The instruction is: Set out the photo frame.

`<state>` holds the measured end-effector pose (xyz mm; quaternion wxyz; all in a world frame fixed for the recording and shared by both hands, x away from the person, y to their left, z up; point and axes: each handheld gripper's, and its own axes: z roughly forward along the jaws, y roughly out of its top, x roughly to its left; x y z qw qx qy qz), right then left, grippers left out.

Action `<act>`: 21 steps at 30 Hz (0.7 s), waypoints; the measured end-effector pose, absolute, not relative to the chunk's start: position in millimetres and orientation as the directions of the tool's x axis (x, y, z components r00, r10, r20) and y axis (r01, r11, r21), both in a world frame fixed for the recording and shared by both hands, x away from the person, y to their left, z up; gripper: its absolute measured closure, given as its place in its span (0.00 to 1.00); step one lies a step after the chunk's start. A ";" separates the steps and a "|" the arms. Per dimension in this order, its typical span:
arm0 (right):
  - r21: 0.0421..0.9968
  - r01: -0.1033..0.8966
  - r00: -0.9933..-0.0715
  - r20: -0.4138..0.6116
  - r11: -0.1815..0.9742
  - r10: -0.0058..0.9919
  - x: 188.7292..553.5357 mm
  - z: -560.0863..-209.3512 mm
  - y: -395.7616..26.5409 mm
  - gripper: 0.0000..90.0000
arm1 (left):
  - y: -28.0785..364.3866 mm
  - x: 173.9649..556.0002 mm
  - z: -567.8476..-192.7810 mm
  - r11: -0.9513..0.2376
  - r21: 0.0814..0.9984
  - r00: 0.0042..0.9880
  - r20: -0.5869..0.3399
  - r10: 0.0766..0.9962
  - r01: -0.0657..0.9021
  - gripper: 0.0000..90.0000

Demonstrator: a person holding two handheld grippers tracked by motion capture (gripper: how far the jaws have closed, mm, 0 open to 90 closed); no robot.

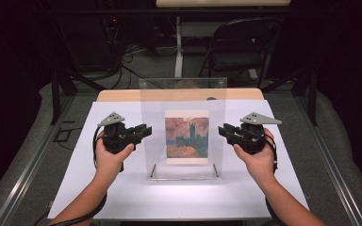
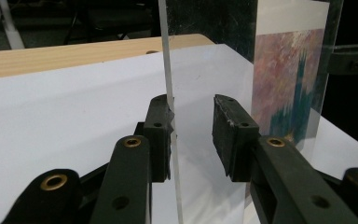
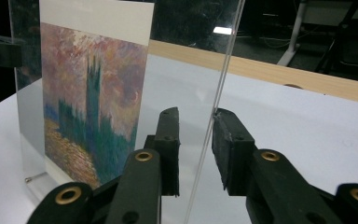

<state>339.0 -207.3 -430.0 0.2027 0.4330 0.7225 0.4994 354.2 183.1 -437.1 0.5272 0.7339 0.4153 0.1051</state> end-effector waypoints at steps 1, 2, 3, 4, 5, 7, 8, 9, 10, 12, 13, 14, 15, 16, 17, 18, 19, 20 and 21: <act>0.896 0.425 -0.547 0.140 0.129 0.826 337.8 -429.5 -208.1 0.81 | 183.3 353.2 -436.8 -0.103 0.861 0.635 -0.281 0.719 0.498 0.76; 0.896 0.424 -0.549 0.140 0.130 0.824 337.0 -429.3 -208.5 0.81 | 183.2 352.1 -436.9 -0.102 0.864 0.639 -0.280 0.717 0.493 0.76; 0.896 0.426 -0.549 0.145 0.126 0.823 335.6 -429.2 -208.8 0.82 | 183.4 350.9 -436.9 -0.104 0.865 0.640 -0.278 0.717 0.492 0.76; 0.895 0.425 -0.553 0.142 0.132 0.821 334.4 -429.0 -209.5 0.82 | 183.7 349.3 -437.0 -0.102 0.865 0.641 -0.279 0.715 0.491 0.76; 0.897 0.422 -0.555 0.140 0.133 0.820 332.9 -429.0 -209.7 0.82 | 184.1 347.9 -437.1 -0.106 0.866 0.643 -0.275 0.715 0.488 0.76; 0.896 0.423 -0.556 0.140 0.134 0.819 330.4 -428.6 -210.0 0.83 | 184.0 344.8 -437.6 -0.105 0.871 0.646 -0.269 0.714 0.479 0.76; 0.899 0.418 -0.559 0.137 0.134 0.818 329.2 -428.8 -210.1 0.83 | 184.1 342.8 -437.9 -0.108 0.875 0.650 -0.263 0.713 0.472 0.76; 0.898 0.420 -0.559 0.139 0.134 0.818 327.5 -428.7 -210.4 0.83 | 184.0 341.3 -438.2 -0.109 0.878 0.652 -0.257 0.713 0.466 0.76; 0.900 0.415 -0.561 0.139 0.132 0.816 326.6 -429.1 -210.6 0.83 | 183.8 338.7 -438.7 -0.107 0.883 0.653 -0.252 0.715 0.458 0.76; 0.900 0.417 -0.563 0.146 0.127 0.813 322.6 -429.3 -211.3 0.83 | 184.6 335.0 -439.5 -0.113 0.887 0.659 -0.242 0.712 0.448 0.76; 0.903 0.411 -0.564 0.147 0.122 0.812 321.0 -430.0 -211.2 0.83 | 184.5 333.3 -440.3 -0.103 0.890 0.660 -0.248 0.709 0.445 0.76; 0.904 0.409 -0.567 0.144 0.126 0.811 319.2 -430.2 -211.8 0.84 | 185.1 331.6 -440.5 -0.104 0.891 0.663 -0.247 0.707 0.443 0.76; 0.906 0.405 -0.569 0.146 0.121 0.810 317.4 -430.8 -212.0 0.84 | 185.5 330.3 -440.8 -0.104 0.891 0.663 -0.247 0.707 0.442 0.76; 0.906 0.405 -0.570 0.147 0.122 0.808 315.9 -430.9 -212.5 0.84 | 185.9 328.1 -441.4 -0.098 0.893 0.666 -0.250 0.702 0.439 0.76; 0.907 0.404 -0.574 0.148 0.121 0.806 313.5 -431.3 -213.2 0.84 | 186.2 326.5 -441.8 -0.097 0.894 0.667 -0.251 0.701 0.438 0.77; 0.910 0.399 -0.574 0.150 0.115 0.805 312.2 -431.8 -213.0 0.84 | 187.0 323.6 -442.6 -0.094 0.896 0.672 -0.252 0.696 0.433 0.77; 0.908 0.401 -0.578 0.151 0.118 0.802 309.0 -432.1 -213.5 0.84 | 187.7 322.0 -443.0 -0.096 0.897 0.675 -0.250 0.694 0.431 0.77; 0.913 0.392 -0.581 0.149 0.115 0.800 308.0 -432.7 -213.8 0.84 | 188.3 319.8 -443.6 -0.094 0.898 0.677 -0.252 0.691 0.429 0.77; 0.911 0.398 -0.580 0.161 0.105 0.799 305.3 -433.1 -213.9 0.84 | 189.2 317.6 -444.1 -0.093 0.898 0.680 -0.254 0.687 0.430 0.77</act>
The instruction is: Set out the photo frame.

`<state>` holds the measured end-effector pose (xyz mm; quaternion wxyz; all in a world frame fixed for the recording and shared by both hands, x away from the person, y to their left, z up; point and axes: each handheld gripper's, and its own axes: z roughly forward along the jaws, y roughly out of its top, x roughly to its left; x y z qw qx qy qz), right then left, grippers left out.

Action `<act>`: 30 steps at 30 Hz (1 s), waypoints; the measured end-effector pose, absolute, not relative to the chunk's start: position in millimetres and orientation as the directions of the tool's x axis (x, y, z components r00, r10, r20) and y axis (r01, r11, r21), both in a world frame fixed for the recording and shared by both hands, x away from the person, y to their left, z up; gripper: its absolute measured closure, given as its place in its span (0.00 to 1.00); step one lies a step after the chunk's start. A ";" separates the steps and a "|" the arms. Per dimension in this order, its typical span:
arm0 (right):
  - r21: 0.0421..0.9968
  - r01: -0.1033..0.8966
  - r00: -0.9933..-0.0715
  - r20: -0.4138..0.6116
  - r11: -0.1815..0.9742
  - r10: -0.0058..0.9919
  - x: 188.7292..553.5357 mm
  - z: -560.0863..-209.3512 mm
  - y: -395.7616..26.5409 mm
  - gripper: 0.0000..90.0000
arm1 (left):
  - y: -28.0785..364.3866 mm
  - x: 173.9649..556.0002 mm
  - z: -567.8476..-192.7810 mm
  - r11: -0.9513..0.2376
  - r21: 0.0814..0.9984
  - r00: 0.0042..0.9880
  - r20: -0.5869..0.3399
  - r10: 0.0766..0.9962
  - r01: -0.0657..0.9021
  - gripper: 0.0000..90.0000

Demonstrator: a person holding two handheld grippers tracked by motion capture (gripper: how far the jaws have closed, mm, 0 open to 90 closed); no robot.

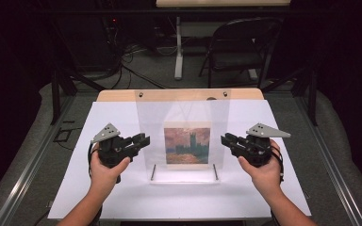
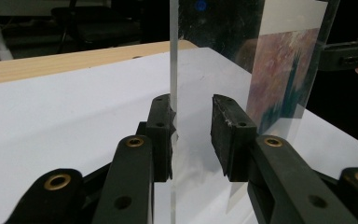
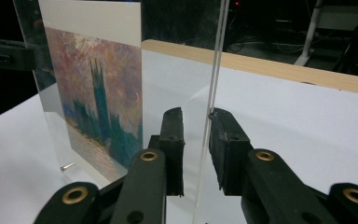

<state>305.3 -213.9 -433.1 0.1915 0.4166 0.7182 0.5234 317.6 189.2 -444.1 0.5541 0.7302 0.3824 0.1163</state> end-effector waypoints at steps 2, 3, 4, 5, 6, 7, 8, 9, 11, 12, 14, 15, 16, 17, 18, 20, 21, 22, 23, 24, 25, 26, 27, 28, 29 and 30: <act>0.916 0.390 -0.585 0.166 0.096 0.794 300.4 -435.0 -214.8 0.84 | 189.7 312.3 -445.7 -0.087 0.902 0.685 -0.254 0.683 0.422 0.77; 0.917 0.389 -0.583 0.171 0.088 0.794 297.4 -436.1 -215.0 0.84 | 189.6 310.4 -446.5 -0.084 0.905 0.687 -0.253 0.681 0.416 0.77; 0.918 0.386 -0.584 0.171 0.086 0.793 295.1 -436.9 -215.2 0.84 | 190.0 307.0 -447.2 -0.084 0.907 0.688 -0.251 0.681 0.414 0.76; 0.923 0.376 -0.589 0.166 0.086 0.791 291.8 -438.2 -215.4 0.83 | 190.4 304.6 -447.9 -0.083 0.907 0.692 -0.254 0.676 0.414 0.76; 0.923 0.376 -0.591 0.166 0.087 0.790 288.9 -438.7 -215.4 0.83 | 190.7 302.5 -448.7 -0.080 0.908 0.693 -0.254 0.675 0.411 0.76; 0.923 0.374 -0.594 0.163 0.090 0.788 286.5 -439.0 -215.5 0.83 | 191.0 300.8 -449.4 -0.075 0.911 0.696 -0.255 0.671 0.406 0.76; 0.926 0.367 -0.594 0.161 0.087 0.788 284.6 -439.6 -215.3 0.83 | 191.2 299.5 -449.8 -0.076 0.912 0.698 -0.252 0.670 0.402 0.76; 0.929 0.358 -0.595 0.148 0.095 0.790 283.2 -439.8 -215.4 0.83 | 191.1 298.6 -450.1 -0.075 0.914 0.696 -0.250 0.673 0.400 0.76; 0.931 0.352 -0.592 0.144 0.093 0.793 281.3 -440.9 -214.9 0.83 | 191.0 298.4 -451.4 -0.065 0.916 0.695 -0.254 0.672 0.397 0.75; 0.931 0.352 -0.592 0.146 0.091 0.793 281.4 -441.4 -215.0 0.83 | 191.2 298.6 -451.7 -0.063 0.914 0.694 -0.257 0.673 0.400 0.75; 0.933 0.350 -0.593 0.150 0.086 0.791 282.7 -442.0 -215.4 0.83 | 191.2 299.5 -452.5 -0.057 0.913 0.693 -0.263 0.671 0.403 0.75; 0.932 0.353 -0.593 0.155 0.081 0.790 283.4 -442.3 -215.6 0.83 | 191.3 299.8 -452.4 -0.057 0.912 0.692 -0.266 0.671 0.405 0.75; 0.930 0.358 -0.592 0.162 0.078 0.790 283.8 -442.4 -215.9 0.83 | 191.4 299.8 -452.2 -0.059 0.911 0.691 -0.265 0.672 0.407 0.75; 0.930 0.359 -0.594 0.165 0.076 0.788 284.5 -442.5 -216.1 0.83 | 191.3 299.8 -452.1 -0.060 0.911 0.691 -0.265 0.673 0.408 0.75; 0.929 0.363 -0.595 0.169 0.076 0.786 284.8 -442.4 -216.5 0.83 | 191.4 299.9 -451.9 -0.061 0.910 0.691 -0.266 0.673 0.410 0.75; 0.927 0.368 -0.598 0.171 0.078 0.783 285.3 -442.1 -216.8 0.82 | 191.3 300.0 -451.9 -0.056 0.908 0.689 -0.272 0.672 0.414 0.75; 0.926 0.369 -0.598 0.173 0.078 0.783 285.3 -442.2 -216.7 0.82 | 191.3 300.0 -451.9 -0.056 0.908 0.689 -0.273 0.671 0.415 0.75; 0.926 0.370 -0.598 0.175 0.075 0.782 285.2 -442.4 -216.2 0.81 | 191.3 299.9 -452.0 -0.057 0.908 0.689 -0.274 0.671 0.416 0.74; 0.926 0.369 -0.599 0.171 0.080 0.782 285.1 -442.7 -216.0 0.81 | 191.3 299.8 -452.0 -0.057 0.907 0.687 -0.274 0.672 0.418 0.74; 0.924 0.373 -0.598 0.173 0.081 0.782 284.8 -443.0 -215.6 0.81 | 191.4 299.8 -452.1 -0.057 0.906 0.687 -0.276 0.673 0.419 0.74; 0.924 0.372 -0.598 0.171 0.082 0.783 284.8 -443.2 -215.6 0.81 | 191.6 299.9 -452.2 -0.055 0.905 0.687 -0.279 0.671 0.421 0.74; 0.924 0.373 -0.598 0.171 0.084 0.783 284.6 -443.3 -215.7 0.81 | 191.9 299.8 -452.1 -0.056 0.904 0.686 -0.280 0.671 0.424 0.74; 0.924 0.372 -0.601 0.167 0.088 0.781 284.6 -443.3 -216.1 0.80 | 192.0 299.6 -452.3 -0.056 0.903 0.685 -0.282 0.672 0.426 0.73; 0.925 0.370 -0.602 0.165 0.089 0.781 284.6 -443.6 -216.5 0.80 | 192.1 299.5 -452.4 -0.058 0.902 0.684 -0.282 0.672 0.429 0.73; 0.925 0.370 -0.603 0.166 0.090 0.780 284.5 -443.8 -216.8 0.79 | 192.9 299.3 -452.9 -0.060 0.902 0.684 -0.280 0.674 0.428 0.72; 0.924 0.373 -0.604 0.170 0.088 0.779 284.4 -444.3 -217.4 0.78 | 193.3 299.1 -453.2 -0.059 0.902 0.683 -0.279 0.675 0.427 0.71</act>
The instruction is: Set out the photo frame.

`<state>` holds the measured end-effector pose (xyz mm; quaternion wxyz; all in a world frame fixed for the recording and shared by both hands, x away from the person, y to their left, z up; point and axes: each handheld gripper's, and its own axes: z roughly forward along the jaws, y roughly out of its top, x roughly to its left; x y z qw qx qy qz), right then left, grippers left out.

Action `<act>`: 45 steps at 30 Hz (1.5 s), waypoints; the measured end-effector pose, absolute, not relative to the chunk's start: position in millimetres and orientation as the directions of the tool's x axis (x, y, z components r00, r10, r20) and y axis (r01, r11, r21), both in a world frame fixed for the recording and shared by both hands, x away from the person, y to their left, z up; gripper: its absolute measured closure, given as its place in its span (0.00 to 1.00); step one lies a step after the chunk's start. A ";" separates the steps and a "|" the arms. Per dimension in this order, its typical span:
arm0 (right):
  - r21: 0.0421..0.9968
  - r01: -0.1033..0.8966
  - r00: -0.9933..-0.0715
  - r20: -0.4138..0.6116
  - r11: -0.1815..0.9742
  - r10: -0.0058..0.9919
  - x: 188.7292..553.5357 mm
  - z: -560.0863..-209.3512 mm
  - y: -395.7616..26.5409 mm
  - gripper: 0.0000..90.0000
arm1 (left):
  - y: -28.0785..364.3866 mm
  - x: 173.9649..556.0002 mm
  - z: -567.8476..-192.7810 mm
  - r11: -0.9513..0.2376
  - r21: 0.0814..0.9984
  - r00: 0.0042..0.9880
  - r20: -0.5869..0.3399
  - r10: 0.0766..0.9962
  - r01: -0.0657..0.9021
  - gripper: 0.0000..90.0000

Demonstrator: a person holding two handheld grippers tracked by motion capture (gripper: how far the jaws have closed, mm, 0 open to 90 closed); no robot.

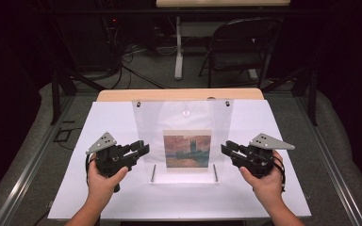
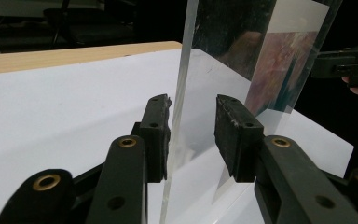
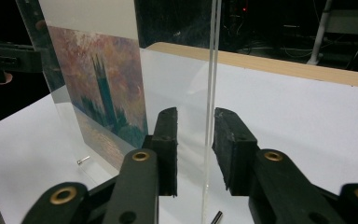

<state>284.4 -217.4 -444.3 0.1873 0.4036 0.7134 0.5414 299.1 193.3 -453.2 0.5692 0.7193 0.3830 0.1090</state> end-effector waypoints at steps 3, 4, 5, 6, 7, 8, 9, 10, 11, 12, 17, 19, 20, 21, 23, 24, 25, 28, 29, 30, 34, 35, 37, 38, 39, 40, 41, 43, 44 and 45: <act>0.925 0.371 -0.600 0.172 0.081 0.781 283.5 -445.5 -219.9 0.74 | 196.9 298.1 -454.3 -0.053 0.906 0.680 -0.276 0.679 0.421 0.68; 0.925 0.371 -0.598 0.171 0.081 0.783 282.6 -445.7 -221.4 0.74 | 198.6 297.7 -454.6 -0.047 0.904 0.678 -0.283 0.679 0.424 0.67; 0.926 0.368 -0.598 0.167 0.084 0.784 281.8 -446.0 -223.5 0.73 | 200.5 297.5 -455.2 -0.040 0.905 0.675 -0.286 0.680 0.423 0.66; 0.927 0.366 -0.596 0.165 0.083 0.786 280.7 -446.5 -225.4 0.73 | 202.8 297.2 -455.6 -0.035 0.904 0.669 -0.289 0.685 0.426 0.65; 0.928 0.364 -0.594 0.163 0.083 0.788 279.4 -446.9 -227.9 0.71 | 205.3 296.7 -456.1 -0.027 0.904 0.666 -0.295 0.685 0.428 0.64; 0.928 0.364 -0.588 0.162 0.080 0.793 277.9 -447.5 -230.5 0.67 | 207.9 296.0 -456.7 -0.019 0.906 0.662 -0.295 0.689 0.424 0.63; 0.930 0.358 -0.585 0.151 0.086 0.797 277.1 -448.0 -233.8 0.65 | 209.9 295.4 -457.0 -0.015 0.906 0.659 -0.296 0.692 0.423 0.61; 0.929 0.360 -0.579 0.152 0.083 0.801 276.1 -448.5 -236.0 0.65 | 212.8 294.6 -457.4 -0.010 0.907 0.655 -0.296 0.695 0.420 0.59; 0.932 0.353 -0.573 0.142 0.087 0.807 275.3 -449.1 -239.7 0.63 | 215.3 293.9 -457.8 -0.002 0.910 0.650 -0.295 0.700 0.415 0.57; 0.933 0.350 -0.563 0.138 0.084 0.815 274.3 -449.7 -243.0 0.61 | 218.2 293.1 -458.4 0.004 0.913 0.647 -0.293 0.704 0.409 0.55; 0.942 0.326 -0.513 0.106 0.079 0.852 273.0 -452.4 -261.0 0.52 | 234.2 292.1 -462.3 0.035 0.912 0.609 -0.302 0.733 0.409 0.50; 0.941 0.330 -0.499 0.111 0.070 0.859 273.2 -453.2 -266.0 0.50 | 239.7 292.3 -464.8 0.033 0.915 0.593 -0.288 0.752 0.403 0.49; 0.941 0.331 -0.493 0.112 0.067 0.863 273.5 -453.9 -267.7 0.49 | 241.1 292.5 -465.7 0.032 0.916 0.587 -0.283 0.759 0.401 0.47; 0.941 0.333 -0.489 0.116 0.063 0.865 273.7 -454.5 -268.1 0.49 | 243.1 292.7 -466.9 0.032 0.916 0.579 -0.280 0.766 0.400 0.47; 0.940 0.335 -0.485 0.112 0.066 0.867 275.1 -455.8 -268.5 0.48 | 246.6 293.8 -469.4 0.040 0.914 0.567 -0.284 0.773 0.404 0.46; 0.940 0.335 -0.484 0.110 0.067 0.868 276.3 -456.5 -267.9 0.48 | 247.6 294.2 -470.2 0.040 0.914 0.563 -0.283 0.776 0.405 0.45; 0.938 0.339 -0.484 0.111 0.069 0.868 276.7 -456.5 -267.5 0.48 | 248.3 294.9 -471.2 0.040 0.914 0.558 -0.279 0.782 0.403 0.45; 0.940 0.333 -0.487 0.106 0.072 0.867 278.7 -456.1 -263.3 0.48 | 249.8 297.0 -473.9 0.021 0.919 0.542 -0.250 0.802 0.393 0.43; 0.943 0.325 -0.487 0.101 0.072 0.867 279.5 -456.2 -261.8 0.47 | 250.2 297.5 -474.8 0.020 0.919 0.537 -0.248 0.806 0.395 0.43; 0.943 0.322 -0.489 0.095 0.079 0.867 280.0 -456.0 -260.6 0.47 | 250.7 297.9 -475.5 0.017 0.919 0.536 -0.245 0.808 0.395 0.43; 0.942 0.324 -0.479 0.081 0.090 0.874 281.9 -458.9 -259.2 0.45 | 252.6 298.7 -480.5 0.005 0.918 0.513 -0.226 0.828 0.396 0.42; 0.941 0.323 -0.472 0.073 0.096 0.879 282.5 -460.9 -259.5 0.44 | 253.3 299.0 -482.1 0.002 0.918 0.506 -0.221 0.834 0.396 0.42; 0.941 0.312 -0.448 0.025 0.130 0.894 282.5 -465.3 -258.9 0.42 | 254.6 299.7 -485.7 -0.008 0.914 0.494 -0.212 0.843 0.405 0.41; 0.941 0.307 -0.439 0.007 0.143 0.899 282.4 -467.1 -258.2 0.41 | 255.1 300.0 -488.5 -0.012 0.912 0.484 -0.205 0.850 0.409 0.40; 0.939 0.302 -0.434 -0.019 0.165 0.901 282.5 -469.3 -258.1 0.41 | 255.4 300.1 -491.3 -0.022 0.910 0.471 -0.194 0.861 0.415 0.40; 0.936 0.304 -0.430 -0.029 0.175 0.902 282.3 -471.2 -257.9 0.40 | 255.5 300.3 -495.0 -0.036 0.906 0.455 -0.177 0.873 0.421 0.40; 0.935 0.307 -0.429 -0.032 0.179 0.903 282.2 -473.7 -257.7 0.40 | 255.8 300.3 -498.0 -0.044 0.904 0.443 -0.166 0.881 0.426 0.40; 0.930 0.309 -0.423 -0.052 0.198 0.904 282.3 -477.8 -257.9 0.40 | 256.9 300.1 -503.4 -0.064 0.896 0.425 -0.144 0.894 0.440 0.40; 0.927 0.313 -0.421 -0.062 0.209 0.905 282.3 -479.9 -257.9 0.40 | 257.3 300.3 -505.5 -0.065 0.893 0.422 -0.145 0.895 0.445 0.40; 0.924 0.316 -0.418 -0.070 0.217 0.906 282.4 -481.7 -258.1 0.40 | 257.9 300.4 -508.7 -0.065 0.889 0.417 -0.147 0.897 0.453 0.40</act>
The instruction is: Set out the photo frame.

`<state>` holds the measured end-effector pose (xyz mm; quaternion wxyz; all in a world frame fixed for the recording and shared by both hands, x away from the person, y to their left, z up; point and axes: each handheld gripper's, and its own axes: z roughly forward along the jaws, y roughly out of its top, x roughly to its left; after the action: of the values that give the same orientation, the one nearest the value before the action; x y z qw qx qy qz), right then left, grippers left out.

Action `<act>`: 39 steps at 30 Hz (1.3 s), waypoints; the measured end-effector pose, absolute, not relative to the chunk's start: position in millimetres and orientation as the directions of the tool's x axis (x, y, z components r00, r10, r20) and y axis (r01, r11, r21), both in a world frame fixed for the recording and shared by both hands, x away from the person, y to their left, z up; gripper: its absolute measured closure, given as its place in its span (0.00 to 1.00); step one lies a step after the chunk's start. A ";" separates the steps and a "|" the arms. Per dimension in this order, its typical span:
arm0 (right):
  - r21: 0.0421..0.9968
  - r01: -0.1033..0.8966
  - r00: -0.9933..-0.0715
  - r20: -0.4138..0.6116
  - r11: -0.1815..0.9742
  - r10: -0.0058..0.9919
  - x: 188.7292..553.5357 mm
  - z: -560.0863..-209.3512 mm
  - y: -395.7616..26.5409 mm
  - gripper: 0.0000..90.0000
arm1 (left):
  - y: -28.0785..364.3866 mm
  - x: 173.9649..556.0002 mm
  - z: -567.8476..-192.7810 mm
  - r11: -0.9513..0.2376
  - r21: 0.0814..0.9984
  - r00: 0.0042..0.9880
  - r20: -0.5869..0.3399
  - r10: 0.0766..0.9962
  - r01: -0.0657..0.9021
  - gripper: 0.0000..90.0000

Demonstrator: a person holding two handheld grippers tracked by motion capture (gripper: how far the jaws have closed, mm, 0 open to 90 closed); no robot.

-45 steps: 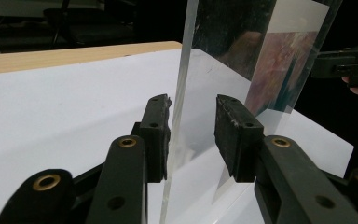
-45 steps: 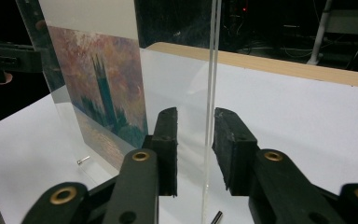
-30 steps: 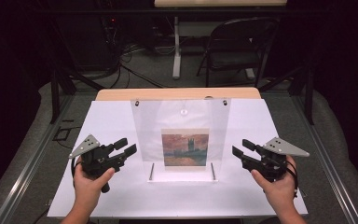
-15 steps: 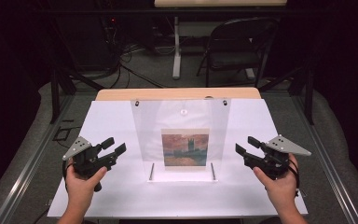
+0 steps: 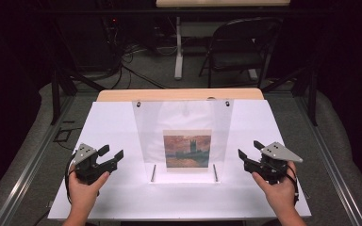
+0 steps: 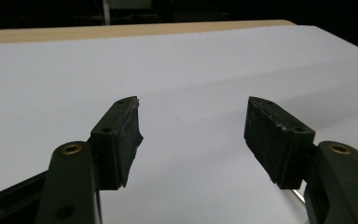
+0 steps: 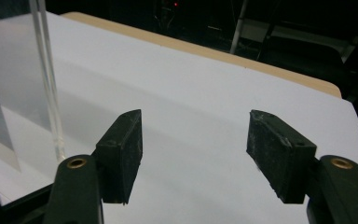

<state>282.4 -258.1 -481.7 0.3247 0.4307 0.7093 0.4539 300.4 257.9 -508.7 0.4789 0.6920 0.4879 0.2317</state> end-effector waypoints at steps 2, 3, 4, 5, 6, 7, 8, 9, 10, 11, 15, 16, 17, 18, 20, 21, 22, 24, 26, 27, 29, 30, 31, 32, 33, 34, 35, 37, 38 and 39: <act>0.915 0.328 -0.421 -0.083 0.237 0.903 283.4 -487.9 -258.7 0.40 | 258.8 301.1 -513.9 -0.065 0.883 0.410 -0.149 0.900 0.465 0.40; 0.910 0.341 -0.422 -0.077 0.237 0.904 283.4 -490.7 -259.2 0.40 | 259.1 301.3 -516.6 -0.070 0.881 0.405 -0.143 0.903 0.467 0.40; 0.907 0.348 -0.423 -0.073 0.236 0.903 283.8 -493.7 -259.7 0.40 | 259.3 301.4 -518.4 -0.077 0.879 0.403 -0.136 0.905 0.470 0.40; 0.907 0.352 -0.423 -0.067 0.231 0.904 284.1 -496.2 -259.8 0.40 | 259.4 301.8 -521.6 -0.084 0.877 0.401 -0.130 0.907 0.474 0.40; 0.902 0.364 -0.425 -0.061 0.233 0.903 284.3 -499.7 -260.4 0.40 | 259.7 301.9 -524.0 -0.093 0.874 0.401 -0.122 0.908 0.477 0.40; 0.901 0.369 -0.426 -0.056 0.230 0.903 284.6 -502.8 -260.7 0.40 | 259.5 302.3 -526.7 -0.097 0.873 0.402 -0.119 0.908 0.477 0.40; 0.899 0.376 -0.424 -0.050 0.226 0.904 285.0 -505.5 -261.1 0.40 | 259.6 302.4 -529.0 -0.108 0.870 0.401 -0.109 0.910 0.481 0.40; 0.893 0.388 -0.425 -0.046 0.228 0.904 285.2 -507.7 -261.7 0.40 | 259.6 302.6 -531.5 -0.111 0.868 0.402 -0.107 0.910 0.483 0.40; 0.895 0.386 -0.423 -0.044 0.224 0.905 286.1 -510.7 -262.1 0.40 | 259.4 303.1 -533.9 -0.114 0.866 0.400 -0.105 0.910 0.486 0.40; 0.894 0.392 -0.422 -0.033 0.215 0.906 286.5 -513.3 -261.9 0.40 | 259.6 303.5 -535.7 -0.116 0.861 0.402 -0.108 0.909 0.495 0.40; 0.881 0.419 -0.425 -0.022 0.218 0.905 287.2 -523.8 -260.8 0.41 | 258.7 305.2 -541.7 -0.111 0.854 0.402 -0.121 0.907 0.509 0.40; 0.880 0.420 -0.429 -0.022 0.221 0.903 287.9 -527.9 -259.4 0.41 | 258.1 305.5 -542.9 -0.113 0.855 0.403 -0.119 0.907 0.507 0.40; 0.873 0.428 -0.434 -0.027 0.232 0.901 288.0 -530.4 -258.6 0.41 | 257.4 305.8 -543.7 -0.116 0.855 0.407 -0.118 0.906 0.505 0.40; 0.868 0.433 -0.439 -0.034 0.245 0.898 288.2 -532.6 -257.3 0.42 | 256.5 306.0 -544.5 -0.117 0.855 0.412 -0.119 0.903 0.505 0.40; 0.865 0.432 -0.447 -0.040 0.254 0.894 289.1 -535.4 -254.9 0.42 | 254.1 306.0 -546.2 -0.129 0.858 0.423 -0.110 0.900 0.498 0.40; 0.867 0.431 -0.449 -0.034 0.250 0.893 289.5 -536.2 -254.1 0.42 | 252.9 306.0 -546.9 -0.145 0.854 0.428 -0.098 0.898 0.499 0.40; 0.866 0.432 -0.451 -0.034 0.251 0.892 289.9 -536.8 -253.3 0.42 | 251.8 306.3 -547.9 -0.151 0.853 0.435 -0.096 0.895 0.499 0.40; 0.863 0.435 -0.461 -0.032 0.257 0.887 290.2 -538.2 -251.5 0.42 | 248.8 306.1 -548.5 -0.169 0.849 0.444 -0.084 0.892 0.501 0.40; 0.859 0.442 -0.467 -0.023 0.256 0.884 290.9 -539.8 -250.9 0.42 | 247.4 306.0 -548.4 -0.174 0.851 0.451 -0.082 0.889 0.496 0.40; 0.859 0.445 -0.469 -0.018 0.254 0.883 291.3 -540.4 -251.1 0.42 | 246.5 305.8 -548.5 -0.174 0.851 0.455 -0.084 0.887 0.496 0.40; 0.857 0.451 -0.469 -0.008 0.248 0.883 291.8 -541.0 -252.8 0.42 | 244.5 305.7 -548.9 -0.184 0.846 0.466 -0.084 0.881 0.500 0.40; 0.855 0.457 -0.468 -0.003 0.245 0.884 291.7 -540.9 -253.5 0.42 | 243.5 305.9 -549.5 -0.191 0.845 0.472 -0.080 0.878 0.499 0.40; 0.855 0.459 -0.471 0.005 0.240 0.882 292.1 -541.3 -254.0 0.42 | 242.6 306.0 -549.7 -0.199 0.841 0.475 -0.076 0.877 0.503 0.40; 0.852 0.466 -0.473 0.013 0.238 0.881 292.2 -541.4 -254.5 0.42 | 241.5 306.1 -550.2 -0.201 0.840 0.480 -0.079 0.874 0.504 0.40; 0.851 0.468 -0.474 0.016 0.236 0.881 292.5 -541.9 -254.7 0.42 | 240.4 306.3 -550.7 -0.203 0.839 0.482 -0.079 0.872 0.504 0.40; 0.850 0.471 -0.476 0.019 0.236 0.879 292.7 -542.0 -254.8 0.42 | 239.6 306.5 -551.0 -0.208 0.837 0.488 -0.079 0.869 0.505 0.40; 0.849 0.475 -0.476 0.026 0.232 0.879 292.8 -542.3 -254.6 0.42 | 238.9 306.4 -551.2 -0.213 0.833 0.492 -0.080 0.867 0.510 0.40; 0.847 0.480 -0.481 0.035 0.230 0.876 292.9 -542.6 -254.5 0.42 | 237.7 306.3 -551.7 -0.226 0.828 0.498 -0.072 0.864 0.513 0.40; 0.846 0.481 -0.481 0.036 0.229 0.876 293.0 -542.8 -254.4 0.42 | 237.0 306.4 -552.1 -0.229 0.828 0.502 -0.073 0.862 0.512 0.40; 0.845 0.484 -0.483 0.040 0.229 0.875 293.2 -543.2 -254.3 0.42 | 236.7 306.3 -552.2 -0.228 0.827 0.503 -0.074 0.861 0.513 0.40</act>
<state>293.2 -254.3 -543.2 0.2302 0.4534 0.7492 0.4245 306.3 236.7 -552.2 0.4236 0.7563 0.4543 0.2055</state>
